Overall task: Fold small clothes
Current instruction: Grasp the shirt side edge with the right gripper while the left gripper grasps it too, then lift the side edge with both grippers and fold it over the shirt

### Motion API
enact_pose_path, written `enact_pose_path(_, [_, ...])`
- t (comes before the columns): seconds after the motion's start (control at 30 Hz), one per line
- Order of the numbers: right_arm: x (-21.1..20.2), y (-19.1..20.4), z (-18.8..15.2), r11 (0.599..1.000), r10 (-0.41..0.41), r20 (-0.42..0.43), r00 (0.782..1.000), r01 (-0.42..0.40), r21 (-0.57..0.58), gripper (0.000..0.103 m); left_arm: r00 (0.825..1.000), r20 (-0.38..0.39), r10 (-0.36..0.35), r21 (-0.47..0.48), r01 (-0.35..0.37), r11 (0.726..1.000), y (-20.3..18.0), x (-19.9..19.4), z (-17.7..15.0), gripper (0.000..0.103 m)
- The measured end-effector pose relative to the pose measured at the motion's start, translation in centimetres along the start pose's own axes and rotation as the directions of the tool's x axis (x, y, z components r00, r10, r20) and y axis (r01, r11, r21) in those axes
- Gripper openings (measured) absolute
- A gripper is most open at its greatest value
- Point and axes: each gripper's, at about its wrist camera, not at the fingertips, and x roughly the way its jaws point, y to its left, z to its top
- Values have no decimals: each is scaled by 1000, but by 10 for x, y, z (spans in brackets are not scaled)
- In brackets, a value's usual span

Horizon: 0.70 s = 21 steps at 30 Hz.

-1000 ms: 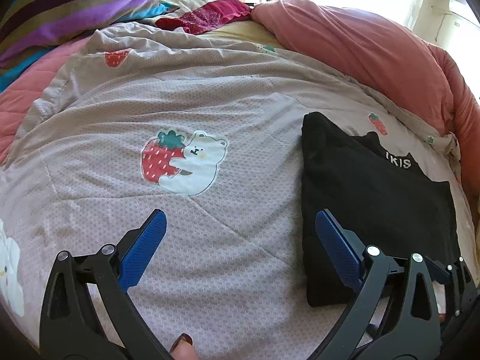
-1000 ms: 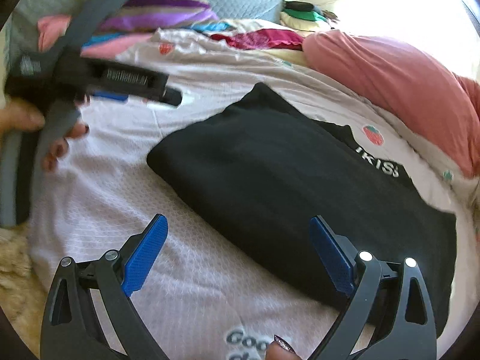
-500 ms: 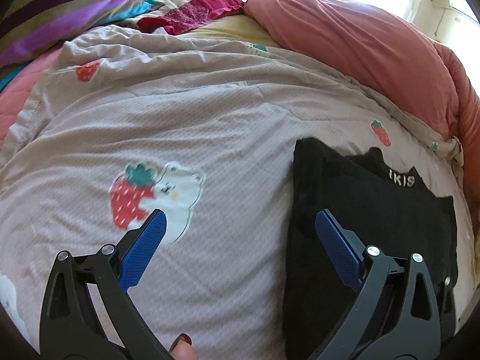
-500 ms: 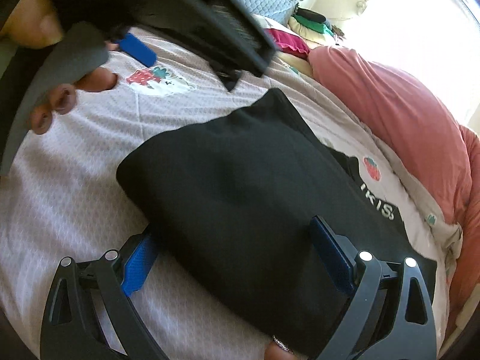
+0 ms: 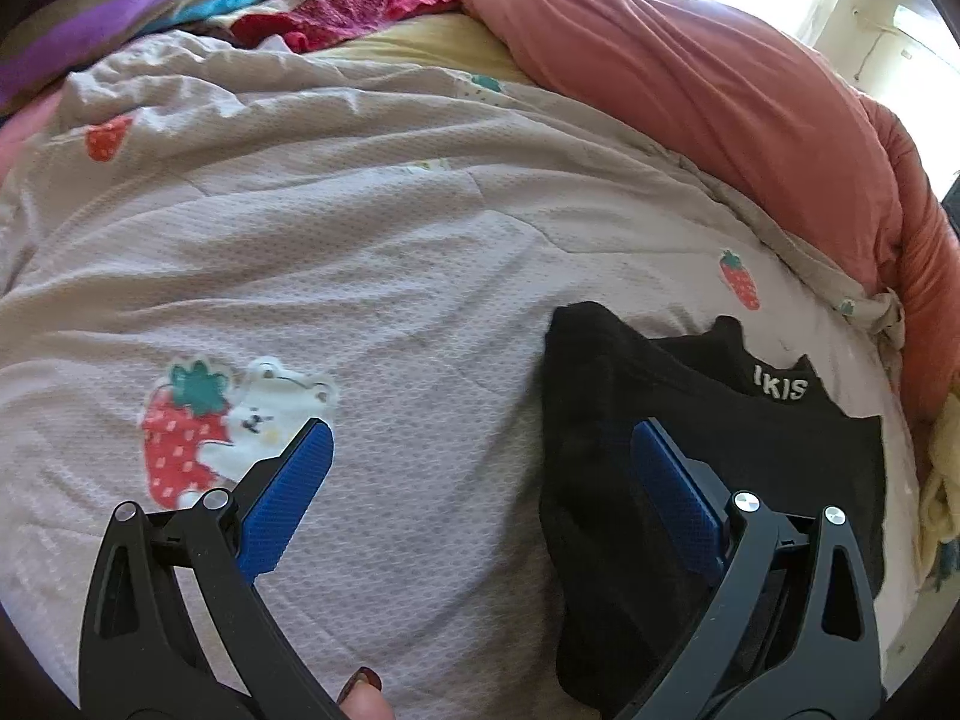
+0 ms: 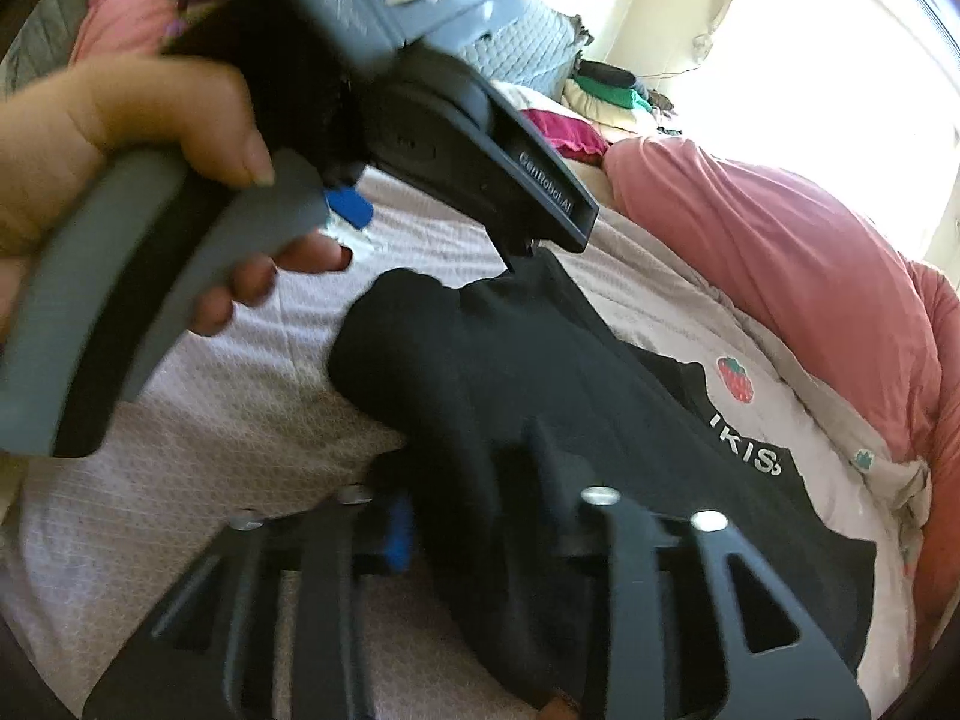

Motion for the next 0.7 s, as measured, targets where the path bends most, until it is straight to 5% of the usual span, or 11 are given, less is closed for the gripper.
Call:
enact_pose_path(0.27, [-19, -15, -5, 997, -24, 67, 997, 19, 79, 8, 988, -66, -139, -36, 137, 990, -17, 14, -1, 93])
enact_pose_path(0.37, [-25, -20, -7, 995, -35, 80, 996, 27, 97, 8, 990, -67, -128, -38, 125, 991, -26, 14, -4, 92])
enact_pose_path(0.63, [-45, -23, -17, 989, -125, 136, 983, 114, 91, 7, 983, -106, -151, -5, 152, 988, -60, 14, -11, 25])
enact_pose_path(0.7, [-49, -27, -19, 987, -132, 142, 981, 117, 107, 7, 986, -91, -139, 20, 142, 990, -69, 9, -11, 20])
